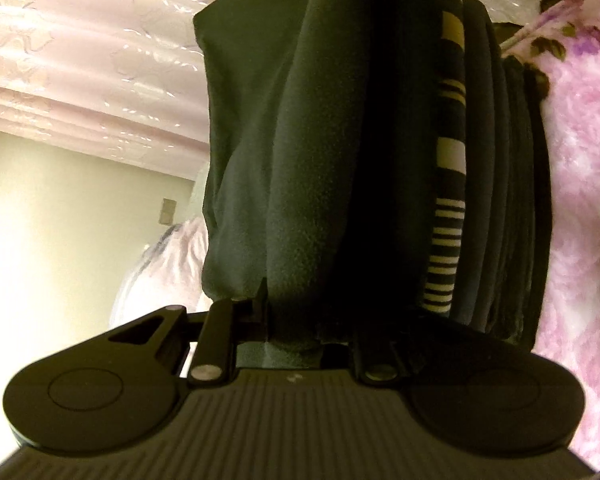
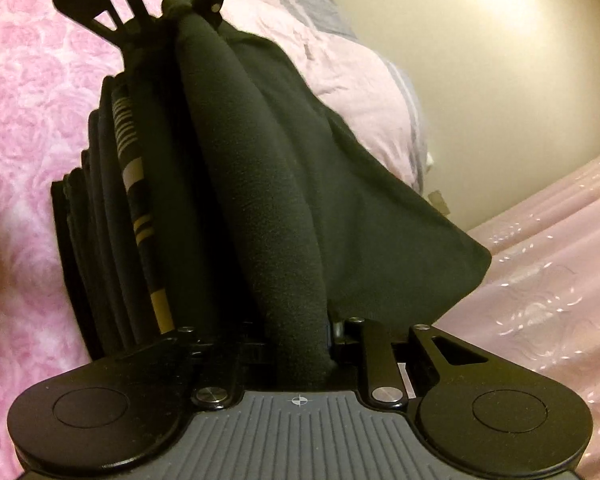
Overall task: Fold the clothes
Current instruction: 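Lower the folded shirt onto the stack of dark clothes with both grippers, then open both grippers and withdraw them from the stack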
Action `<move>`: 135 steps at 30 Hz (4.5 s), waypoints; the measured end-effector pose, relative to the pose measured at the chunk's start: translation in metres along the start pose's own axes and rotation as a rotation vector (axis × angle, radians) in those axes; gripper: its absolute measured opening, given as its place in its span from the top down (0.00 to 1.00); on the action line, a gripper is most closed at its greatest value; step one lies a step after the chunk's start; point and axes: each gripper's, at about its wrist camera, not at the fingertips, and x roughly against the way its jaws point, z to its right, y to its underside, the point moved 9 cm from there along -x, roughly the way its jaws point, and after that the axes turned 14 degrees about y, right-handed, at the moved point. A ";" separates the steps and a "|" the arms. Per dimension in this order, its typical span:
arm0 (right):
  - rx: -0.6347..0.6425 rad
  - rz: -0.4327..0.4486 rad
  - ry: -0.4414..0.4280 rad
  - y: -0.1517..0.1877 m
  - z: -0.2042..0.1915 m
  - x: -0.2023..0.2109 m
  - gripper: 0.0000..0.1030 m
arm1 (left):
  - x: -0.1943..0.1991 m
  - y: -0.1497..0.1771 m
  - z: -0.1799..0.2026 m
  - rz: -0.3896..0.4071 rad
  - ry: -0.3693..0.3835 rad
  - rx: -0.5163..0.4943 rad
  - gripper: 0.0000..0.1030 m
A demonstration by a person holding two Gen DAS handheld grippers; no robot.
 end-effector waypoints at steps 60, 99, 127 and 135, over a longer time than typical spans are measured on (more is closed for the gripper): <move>-0.755 -0.166 -0.362 0.022 0.043 0.012 0.51 | 0.039 0.002 -0.027 0.131 0.293 0.810 0.70; -0.855 -0.226 -0.289 0.010 0.086 0.023 0.34 | 0.074 -0.001 -0.066 0.131 0.248 0.893 0.61; -1.146 -0.535 -0.142 0.025 0.000 0.199 0.04 | 0.193 0.028 0.070 0.104 0.309 1.373 0.02; -1.103 -0.527 -0.126 0.017 0.004 0.232 0.01 | 0.220 0.017 0.083 0.063 0.300 1.397 0.02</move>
